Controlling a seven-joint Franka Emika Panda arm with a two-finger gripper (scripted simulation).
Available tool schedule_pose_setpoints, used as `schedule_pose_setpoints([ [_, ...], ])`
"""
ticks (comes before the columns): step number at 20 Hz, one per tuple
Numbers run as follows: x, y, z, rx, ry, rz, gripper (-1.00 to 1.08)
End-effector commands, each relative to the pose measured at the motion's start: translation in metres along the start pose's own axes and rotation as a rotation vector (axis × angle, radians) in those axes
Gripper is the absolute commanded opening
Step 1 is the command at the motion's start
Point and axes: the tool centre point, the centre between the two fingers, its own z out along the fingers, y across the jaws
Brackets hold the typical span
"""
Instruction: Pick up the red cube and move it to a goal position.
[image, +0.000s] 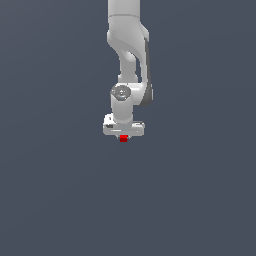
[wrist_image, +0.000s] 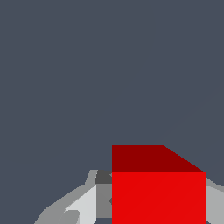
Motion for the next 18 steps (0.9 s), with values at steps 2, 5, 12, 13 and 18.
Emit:
schedule_pose_setpoints([
  [2, 0.003, -0.004, -0.018, 0.0, 0.001, 0.0, -1.0],
  [5, 0.006, -0.008, -0.038, 0.0, 0.001, 0.0, -1.0],
  [12, 0.016, -0.022, -0.103, -0.001, 0.001, 0.0, -1.0],
  [13, 0.017, -0.025, -0.114, -0.001, 0.001, 0.0, -1.0],
  [18, 0.026, -0.036, -0.164, -0.001, 0.001, 0.0, -1.0],
])
